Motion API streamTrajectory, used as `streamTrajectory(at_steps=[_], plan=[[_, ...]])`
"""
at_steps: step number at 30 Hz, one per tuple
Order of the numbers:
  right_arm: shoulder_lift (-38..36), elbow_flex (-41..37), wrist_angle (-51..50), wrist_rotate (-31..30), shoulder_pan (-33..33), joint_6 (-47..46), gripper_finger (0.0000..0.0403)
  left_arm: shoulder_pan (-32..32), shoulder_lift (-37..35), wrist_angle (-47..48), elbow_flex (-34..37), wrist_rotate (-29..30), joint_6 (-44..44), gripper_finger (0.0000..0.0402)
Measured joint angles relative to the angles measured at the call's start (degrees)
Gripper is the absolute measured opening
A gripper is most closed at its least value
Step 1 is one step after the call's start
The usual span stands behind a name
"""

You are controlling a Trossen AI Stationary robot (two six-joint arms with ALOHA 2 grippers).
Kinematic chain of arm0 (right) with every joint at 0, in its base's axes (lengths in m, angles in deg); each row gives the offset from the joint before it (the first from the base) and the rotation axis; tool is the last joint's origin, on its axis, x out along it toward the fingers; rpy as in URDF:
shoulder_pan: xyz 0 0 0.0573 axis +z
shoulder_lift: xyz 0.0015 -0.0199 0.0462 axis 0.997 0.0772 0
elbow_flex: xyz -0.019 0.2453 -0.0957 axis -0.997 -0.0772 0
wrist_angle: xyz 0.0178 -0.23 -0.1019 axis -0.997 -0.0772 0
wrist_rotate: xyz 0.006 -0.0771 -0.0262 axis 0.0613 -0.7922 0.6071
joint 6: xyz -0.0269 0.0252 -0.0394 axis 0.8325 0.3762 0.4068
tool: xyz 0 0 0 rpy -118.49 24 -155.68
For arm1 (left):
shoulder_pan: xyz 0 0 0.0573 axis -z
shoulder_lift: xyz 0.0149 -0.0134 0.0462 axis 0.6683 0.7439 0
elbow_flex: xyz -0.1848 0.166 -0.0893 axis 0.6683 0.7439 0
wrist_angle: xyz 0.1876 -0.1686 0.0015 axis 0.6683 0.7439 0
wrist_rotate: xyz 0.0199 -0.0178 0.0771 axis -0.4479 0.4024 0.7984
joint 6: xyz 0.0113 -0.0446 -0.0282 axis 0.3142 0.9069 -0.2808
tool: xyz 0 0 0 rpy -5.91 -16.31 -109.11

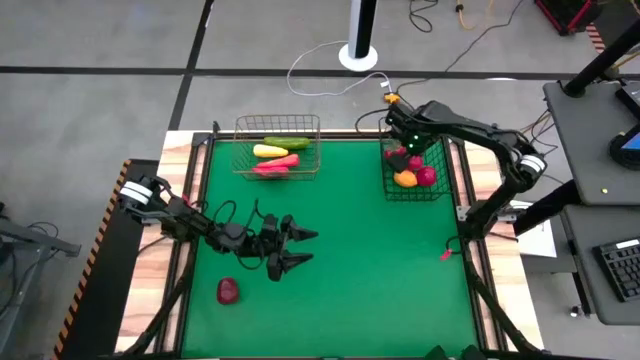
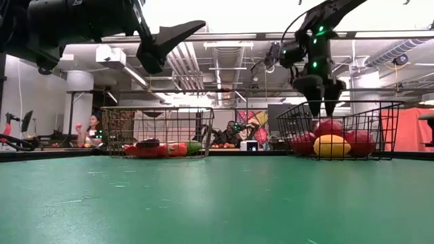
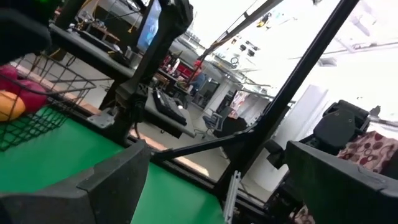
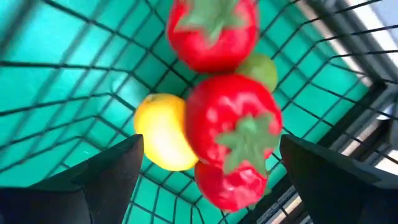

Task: Sort produce into baskets
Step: Put the red apple into the black wire basket

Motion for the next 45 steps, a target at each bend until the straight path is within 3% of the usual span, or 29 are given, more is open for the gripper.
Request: streamTrajectory(at_steps=[6, 15, 18, 23, 28, 32, 37, 45], plan=[[-8.19, 1.1, 0.88, -0.1, 1.59, -3.37, 0.0368, 1.97, -0.43, 2.37, -2.66, -0.01, 0.12, 0.0357], [-20.53, 1.11, 5.2, -0.17, 13.21, -10.3, 0.0368, 5.11, -7.12, 26.95, -10.55, -1.86, 1.07, 0.0357], [-22.67, 1.11, 6.53, -2.29, 19.58, -13.05, 0.0368, 6.36, -10.74, 44.08, -14.25, -2.01, 4.59, 0.0357], [-23.15, 1.08, 6.67, -9.24, 30.18, -16.61, 0.0368, 10.05, -13.33, 82.75, -24.99, -2.43, 16.81, 0.0357], [-21.84, 1.05, 7.48, -13.58, 37.97, -19.97, 0.0368, 16.45, -10.95, 122.2, -39.05, -3.99, 33.96, 0.0357], [-20.29, 1.04, 10.49, -15.09, 41.99, -20.08, 0.0368, 21.29, -7.11, 141.44, -48.02, -4.15, 46.39, 0.0357], [-17.92, 1.04, 12.76, -15.07, 44.69, -19.3, 0.0368, 26.83, -3.41, 146.77, -51.86, -9.34, 49.62, 0.0357], [-14.75, 1.04, 12.85, -15.07, 46.18, -18.85, 0.0368, 33.95, -0.11, 151.83, -49.06, -12.2, 46.83, 0.0357]])
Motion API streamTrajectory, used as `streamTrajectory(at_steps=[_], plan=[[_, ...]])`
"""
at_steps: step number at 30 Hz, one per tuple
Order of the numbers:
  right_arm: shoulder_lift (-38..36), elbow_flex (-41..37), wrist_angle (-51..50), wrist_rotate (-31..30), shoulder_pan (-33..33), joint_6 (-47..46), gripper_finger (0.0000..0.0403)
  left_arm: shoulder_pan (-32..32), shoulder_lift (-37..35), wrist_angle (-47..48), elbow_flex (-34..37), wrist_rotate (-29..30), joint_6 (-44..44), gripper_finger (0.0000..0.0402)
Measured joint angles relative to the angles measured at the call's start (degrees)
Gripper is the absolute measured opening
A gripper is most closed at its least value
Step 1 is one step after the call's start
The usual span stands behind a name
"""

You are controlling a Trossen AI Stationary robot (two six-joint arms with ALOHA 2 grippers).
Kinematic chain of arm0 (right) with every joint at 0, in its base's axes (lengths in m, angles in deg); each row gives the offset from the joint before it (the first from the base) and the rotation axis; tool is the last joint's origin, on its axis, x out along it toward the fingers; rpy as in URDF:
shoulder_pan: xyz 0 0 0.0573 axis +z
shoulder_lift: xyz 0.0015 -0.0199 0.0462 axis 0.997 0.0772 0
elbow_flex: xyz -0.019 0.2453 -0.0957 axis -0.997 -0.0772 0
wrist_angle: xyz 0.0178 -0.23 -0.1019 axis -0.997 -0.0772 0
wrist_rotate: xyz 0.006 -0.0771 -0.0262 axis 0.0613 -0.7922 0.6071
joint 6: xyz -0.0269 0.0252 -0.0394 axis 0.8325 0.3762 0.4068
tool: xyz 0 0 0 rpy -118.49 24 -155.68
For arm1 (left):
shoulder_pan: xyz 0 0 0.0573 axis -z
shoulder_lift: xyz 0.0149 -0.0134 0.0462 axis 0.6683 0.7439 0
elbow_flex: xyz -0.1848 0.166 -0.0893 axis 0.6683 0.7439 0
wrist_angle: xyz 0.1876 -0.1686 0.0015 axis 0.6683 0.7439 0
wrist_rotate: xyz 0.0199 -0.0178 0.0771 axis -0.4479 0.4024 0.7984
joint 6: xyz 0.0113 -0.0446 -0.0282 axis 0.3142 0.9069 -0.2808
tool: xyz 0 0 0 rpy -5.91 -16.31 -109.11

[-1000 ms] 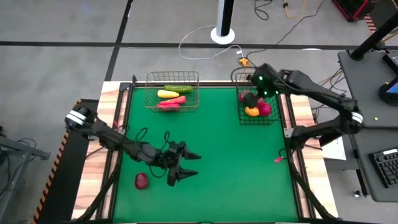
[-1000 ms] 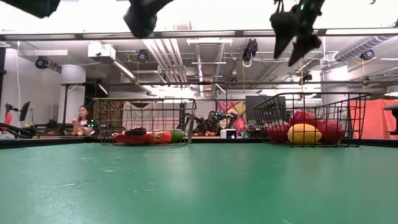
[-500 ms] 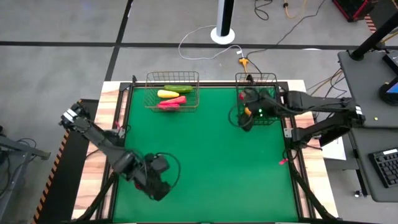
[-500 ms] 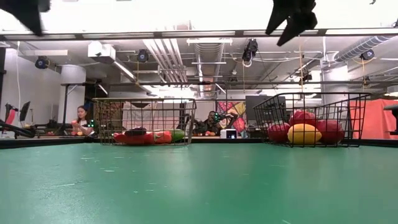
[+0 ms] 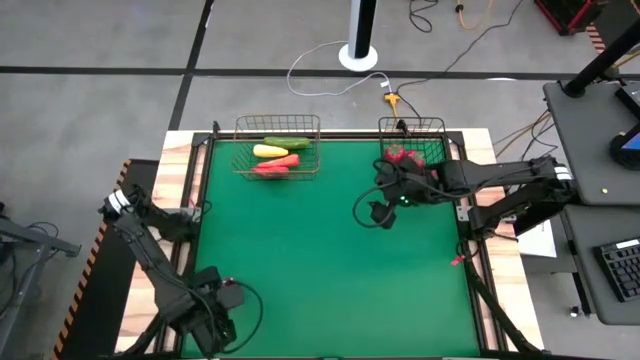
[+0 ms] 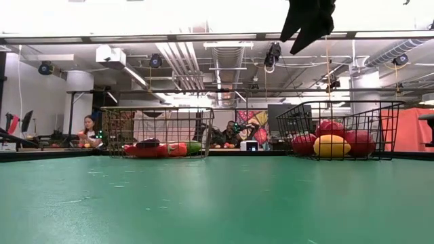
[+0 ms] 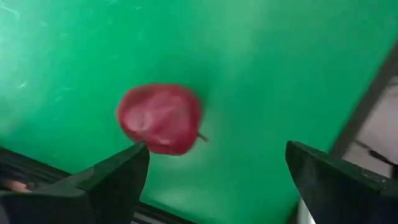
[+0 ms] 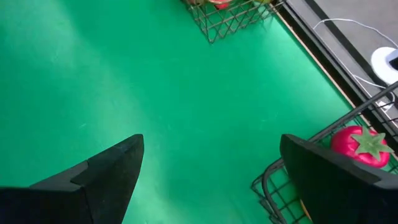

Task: Sort produce into baskets
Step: Put the red apple into the black wire basket

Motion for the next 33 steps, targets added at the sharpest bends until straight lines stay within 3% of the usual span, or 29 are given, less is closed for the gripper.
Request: streamTrajectory(at_steps=[14, 25, 33], plan=[[1.74, 0.0, 1.18, -0.02, -0.04, 0.66, 0.0368, -0.5, -0.04, 0.15, 6.62, -1.02, -0.92, 0.0357], [1.82, 0.0, 1.42, 0.0, -0.02, -1.17, 0.0368, -1.15, -0.04, -0.52, 6.63, -1.38, -2.35, 0.0357], [2.22, 0.0, 1.42, 0.04, -0.02, -2.06, 0.0368, -1.34, -0.04, -0.52, 5.86, -4.29, 1.33, 0.0357]])
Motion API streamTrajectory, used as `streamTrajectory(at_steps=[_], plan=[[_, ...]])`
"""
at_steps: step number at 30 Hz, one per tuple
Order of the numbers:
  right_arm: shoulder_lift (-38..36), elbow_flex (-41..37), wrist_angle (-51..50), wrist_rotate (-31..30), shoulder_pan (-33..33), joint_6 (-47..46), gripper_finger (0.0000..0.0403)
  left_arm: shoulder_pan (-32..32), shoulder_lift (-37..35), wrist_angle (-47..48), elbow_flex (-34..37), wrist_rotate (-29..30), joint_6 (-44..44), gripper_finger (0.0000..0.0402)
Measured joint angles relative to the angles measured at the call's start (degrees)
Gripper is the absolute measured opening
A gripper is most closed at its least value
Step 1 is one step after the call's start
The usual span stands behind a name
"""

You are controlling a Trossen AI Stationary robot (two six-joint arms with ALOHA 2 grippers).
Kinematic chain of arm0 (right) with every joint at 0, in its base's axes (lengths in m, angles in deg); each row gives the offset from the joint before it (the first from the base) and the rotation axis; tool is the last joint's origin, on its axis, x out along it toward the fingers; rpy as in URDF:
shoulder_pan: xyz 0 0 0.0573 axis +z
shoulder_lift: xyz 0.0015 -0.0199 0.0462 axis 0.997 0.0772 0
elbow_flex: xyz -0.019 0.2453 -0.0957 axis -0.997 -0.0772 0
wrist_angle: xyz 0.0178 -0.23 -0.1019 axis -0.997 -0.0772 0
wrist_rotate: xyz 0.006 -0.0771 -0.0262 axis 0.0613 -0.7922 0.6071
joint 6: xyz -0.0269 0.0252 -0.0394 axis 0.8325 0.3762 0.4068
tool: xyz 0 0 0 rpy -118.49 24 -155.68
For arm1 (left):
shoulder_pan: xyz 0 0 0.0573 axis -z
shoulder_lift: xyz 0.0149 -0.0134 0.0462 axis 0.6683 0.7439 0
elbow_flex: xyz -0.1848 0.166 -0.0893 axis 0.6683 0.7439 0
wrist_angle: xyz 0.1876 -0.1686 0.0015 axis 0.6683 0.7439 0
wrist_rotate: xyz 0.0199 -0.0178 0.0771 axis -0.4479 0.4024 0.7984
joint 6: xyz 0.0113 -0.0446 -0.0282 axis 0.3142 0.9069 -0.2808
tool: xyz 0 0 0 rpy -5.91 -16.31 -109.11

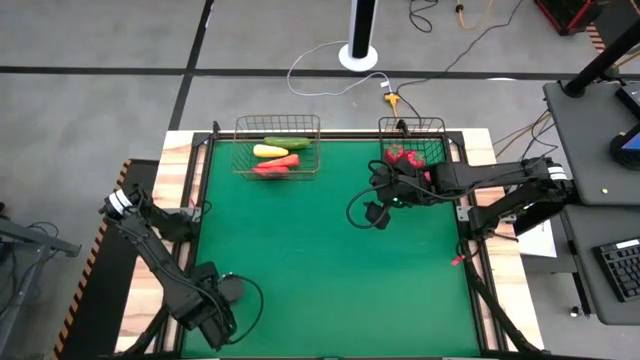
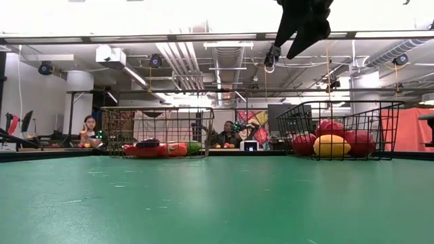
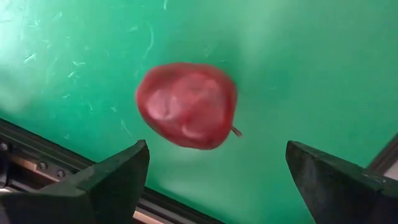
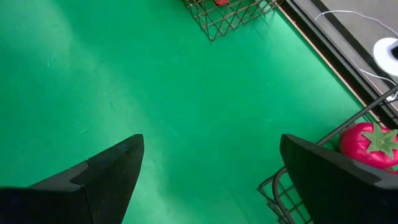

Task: Sort produce into baskets
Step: Put the red apple into the black wire basket

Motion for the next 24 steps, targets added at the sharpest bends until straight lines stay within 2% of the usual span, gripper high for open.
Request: streamTrajectory(at_steps=[17, 24], plan=[[1.33, 0.0, 0.16, 0.44, 0.0, -0.86, 0.0368, 0.46, 0.0, -2.77, -2.36, -0.04, -2.05, 0.0358], [2.68, 0.0, 0.14, 1.96, -0.02, -0.8, 0.0368, 0.57, 0.0, -1.56, -2.31, 1.35, -2.08, 0.0392]])
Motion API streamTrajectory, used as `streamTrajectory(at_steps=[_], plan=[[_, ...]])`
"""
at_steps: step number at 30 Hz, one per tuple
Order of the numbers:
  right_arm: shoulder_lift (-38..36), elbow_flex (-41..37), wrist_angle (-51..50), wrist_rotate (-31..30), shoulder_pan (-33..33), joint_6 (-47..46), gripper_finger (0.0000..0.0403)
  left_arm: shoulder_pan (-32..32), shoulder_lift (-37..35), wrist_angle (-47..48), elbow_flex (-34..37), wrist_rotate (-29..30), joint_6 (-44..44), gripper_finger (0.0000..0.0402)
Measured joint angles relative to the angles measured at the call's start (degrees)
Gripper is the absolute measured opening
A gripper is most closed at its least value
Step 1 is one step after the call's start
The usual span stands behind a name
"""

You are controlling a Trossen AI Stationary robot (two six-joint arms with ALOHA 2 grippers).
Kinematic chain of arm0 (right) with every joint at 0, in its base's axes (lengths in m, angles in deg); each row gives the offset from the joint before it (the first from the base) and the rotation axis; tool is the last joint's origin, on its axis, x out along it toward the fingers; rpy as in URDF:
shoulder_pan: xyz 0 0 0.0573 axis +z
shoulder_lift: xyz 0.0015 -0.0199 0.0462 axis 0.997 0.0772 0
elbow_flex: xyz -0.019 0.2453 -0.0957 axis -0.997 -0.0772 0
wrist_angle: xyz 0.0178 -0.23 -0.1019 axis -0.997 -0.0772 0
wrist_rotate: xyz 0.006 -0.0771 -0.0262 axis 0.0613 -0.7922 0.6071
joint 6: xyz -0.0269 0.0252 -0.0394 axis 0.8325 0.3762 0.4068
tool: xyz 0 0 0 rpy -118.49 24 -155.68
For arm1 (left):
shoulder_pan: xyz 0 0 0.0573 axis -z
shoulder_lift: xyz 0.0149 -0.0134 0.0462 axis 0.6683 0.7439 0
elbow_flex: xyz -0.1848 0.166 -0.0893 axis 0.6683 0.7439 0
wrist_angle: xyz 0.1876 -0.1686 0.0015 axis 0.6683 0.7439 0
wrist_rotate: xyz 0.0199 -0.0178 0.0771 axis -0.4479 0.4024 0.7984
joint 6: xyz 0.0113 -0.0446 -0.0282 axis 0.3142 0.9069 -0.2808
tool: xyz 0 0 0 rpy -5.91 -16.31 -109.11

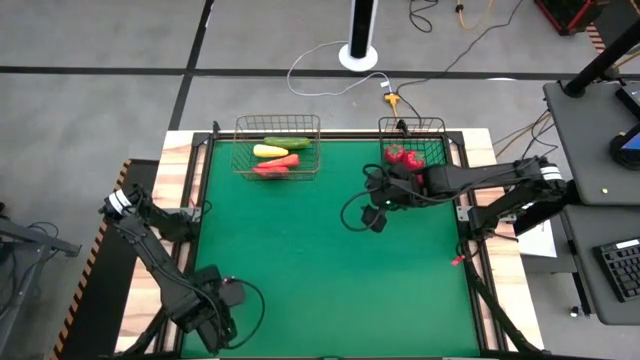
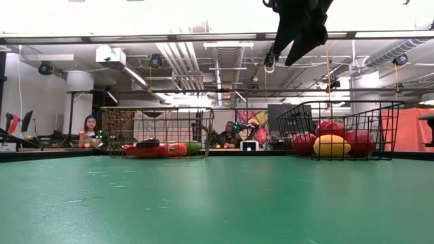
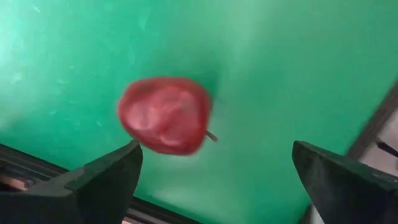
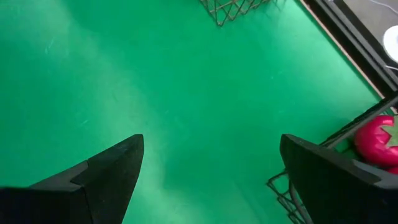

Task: Sort produce into baskets
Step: Put the red apple into the black wire basket

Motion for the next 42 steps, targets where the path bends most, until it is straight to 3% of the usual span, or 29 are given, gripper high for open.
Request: streamTrajectory(at_steps=[4, 11, 32, 42], plan=[[0.14, 0.0, 0.0, 0.01, 0.02, 0.0, 0.0368, 0.07, 0.0, 0.55, 0.02, 1.45, 0.13, 0.0392], [0.16, 0.0, 0.0, -0.01, 0.0, 0.1, 0.0368, -1.55, 1.21, 2.69, 0.02, -1.22, 7.06, 0.0378], [0.16, 0.0, 0.0, 0.16, 0.0, -1.22, 0.0368, -4.02, 7.76, 2.78, 0.33, -1.26, -6.12, 0.0377], [0.16, 0.0, -0.04, 0.16, 0.0, -1.16, 0.0368, -4.81, 7.76, 2.0, 5.03, -4.79, -7.4, 0.0377]])
